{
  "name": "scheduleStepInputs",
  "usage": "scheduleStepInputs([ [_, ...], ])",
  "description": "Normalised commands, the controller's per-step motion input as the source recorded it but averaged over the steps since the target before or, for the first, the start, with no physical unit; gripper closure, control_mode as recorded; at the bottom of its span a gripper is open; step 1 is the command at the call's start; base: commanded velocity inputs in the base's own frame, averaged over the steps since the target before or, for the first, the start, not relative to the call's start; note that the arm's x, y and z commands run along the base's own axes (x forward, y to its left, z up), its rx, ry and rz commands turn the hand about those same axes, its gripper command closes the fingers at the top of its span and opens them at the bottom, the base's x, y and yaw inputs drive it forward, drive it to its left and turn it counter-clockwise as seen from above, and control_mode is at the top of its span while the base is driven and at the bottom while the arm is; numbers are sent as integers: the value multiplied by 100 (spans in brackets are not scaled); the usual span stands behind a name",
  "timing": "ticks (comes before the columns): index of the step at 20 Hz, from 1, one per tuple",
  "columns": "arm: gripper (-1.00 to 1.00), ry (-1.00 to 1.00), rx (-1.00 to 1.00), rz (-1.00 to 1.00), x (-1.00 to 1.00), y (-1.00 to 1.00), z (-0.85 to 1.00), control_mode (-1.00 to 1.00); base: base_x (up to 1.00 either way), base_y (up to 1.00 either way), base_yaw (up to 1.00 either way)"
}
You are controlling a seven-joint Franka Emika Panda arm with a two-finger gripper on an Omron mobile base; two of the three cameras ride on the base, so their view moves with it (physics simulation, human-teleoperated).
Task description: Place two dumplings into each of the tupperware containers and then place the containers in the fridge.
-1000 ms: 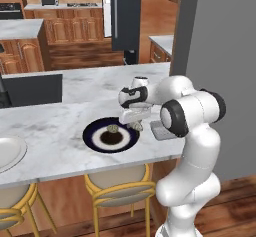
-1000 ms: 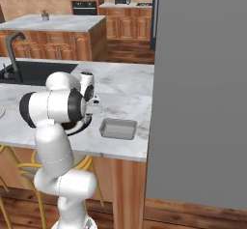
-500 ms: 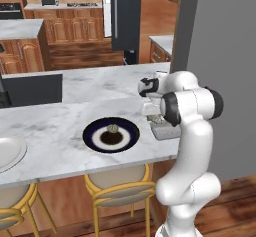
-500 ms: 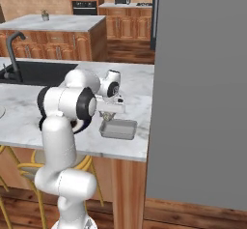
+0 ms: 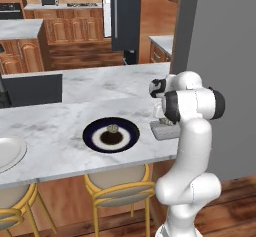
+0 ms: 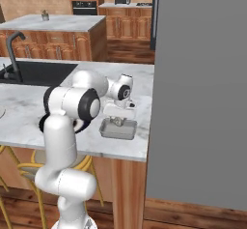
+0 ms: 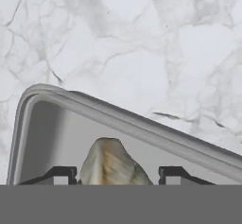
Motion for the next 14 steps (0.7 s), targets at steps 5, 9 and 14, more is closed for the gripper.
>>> scheduleStepInputs([
  [5, 100, -13, 0, 13, -9, 6, -19, -100, 0, 0, 0],
  [9, 100, -11, 0, 16, 0, 10, -25, -100, 0, 0, 0],
  [14, 100, -2, 0, 11, -21, 0, -3, -100, 0, 0, 0],
])
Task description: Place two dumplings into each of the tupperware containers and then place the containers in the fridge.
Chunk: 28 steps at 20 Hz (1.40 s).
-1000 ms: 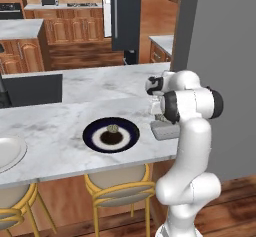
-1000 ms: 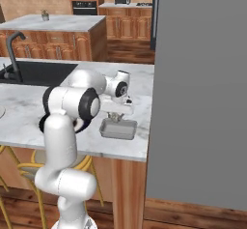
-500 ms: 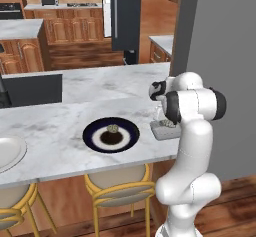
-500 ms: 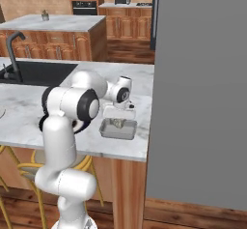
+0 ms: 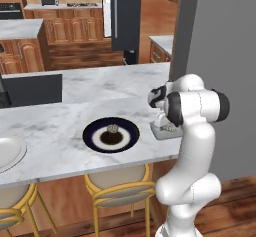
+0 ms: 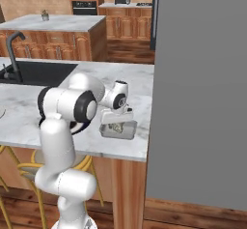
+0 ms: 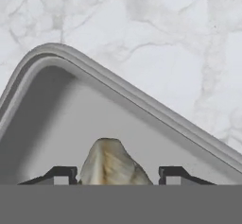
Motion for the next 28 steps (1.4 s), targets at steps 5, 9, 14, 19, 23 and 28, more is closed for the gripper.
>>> scheduleStepInputs([
  [5, -100, 0, 0, 1, -51, 17, 0, -100, 0, 0, 0],
  [9, -100, 0, 0, -1, -24, 49, 0, -100, 0, 0, 0],
  [14, -100, 0, 0, -3, 7, 14, 1, -100, 0, 0, 0],
  [19, -100, 0, 0, -8, 15, 1, 43, -100, 0, 0, 0],
  [23, -100, 0, 0, -2, 0, 28, 64, -100, 0, 0, 0],
  [28, -100, 11, 0, 0, 0, 74, 24, -100, 0, 0, 0],
])
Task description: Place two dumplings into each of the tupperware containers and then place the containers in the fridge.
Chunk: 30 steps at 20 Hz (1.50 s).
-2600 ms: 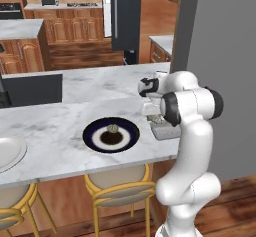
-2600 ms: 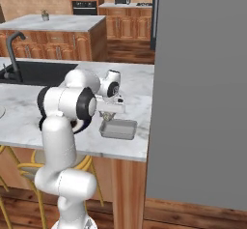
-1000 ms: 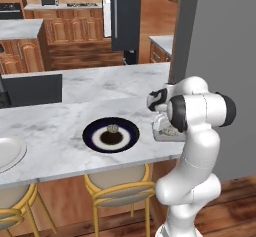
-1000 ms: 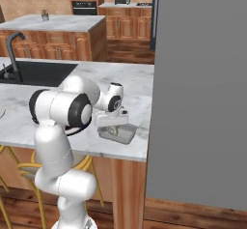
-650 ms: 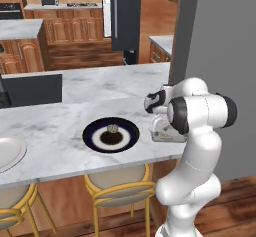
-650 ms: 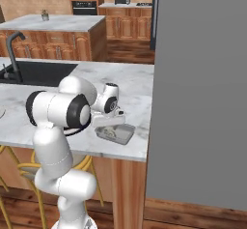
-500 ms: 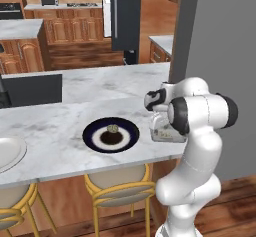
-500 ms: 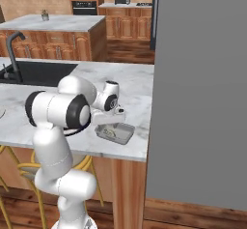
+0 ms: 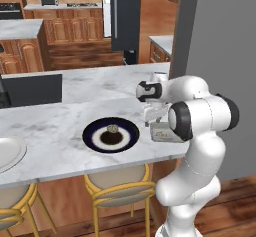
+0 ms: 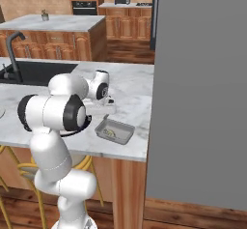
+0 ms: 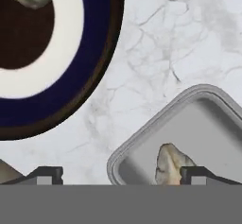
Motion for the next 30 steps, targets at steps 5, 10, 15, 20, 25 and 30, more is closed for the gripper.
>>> scheduleStepInputs([
  [5, -100, 20, -2, 1, 0, 100, 5, -100, 0, 0, 0],
  [10, -100, 14, -2, 4, 7, 94, 0, -100, 0, 0, 0],
  [15, -100, 4, 0, 1, 34, 69, -9, -100, 0, 0, 0],
  [20, -100, -3, 0, 0, 61, 36, -49, -100, 0, 0, 0],
  [25, -100, -26, 0, 0, 25, -1, -36, -100, 0, 0, 0],
  [30, -100, -9, 0, -2, -3, -3, -23, -100, 0, 0, 0],
])
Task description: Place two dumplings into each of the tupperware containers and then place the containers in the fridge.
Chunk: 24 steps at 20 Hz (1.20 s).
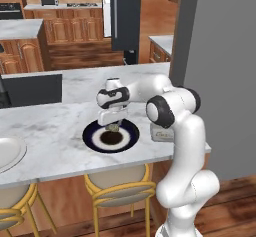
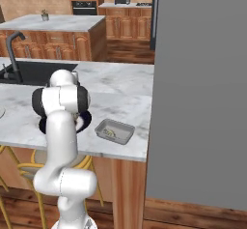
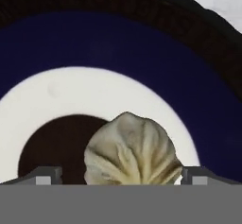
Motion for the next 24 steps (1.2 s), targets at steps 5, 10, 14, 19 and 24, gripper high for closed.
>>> scheduleStepInputs([
  [5, -100, 0, 0, 0, -28, -14, -1, -100, 0, 0, 0],
  [10, -100, -6, 0, 0, -15, -3, -19, -100, 0, 0, 0],
  [14, -100, -9, 1, 0, 17, 0, -6, -100, 0, 0, 0],
  [19, -100, -1, 0, 0, 25, 0, 0, -100, 0, 0, 0],
  [24, -100, 0, 0, 0, 4, 13, -3, -100, 0, 0, 0],
])
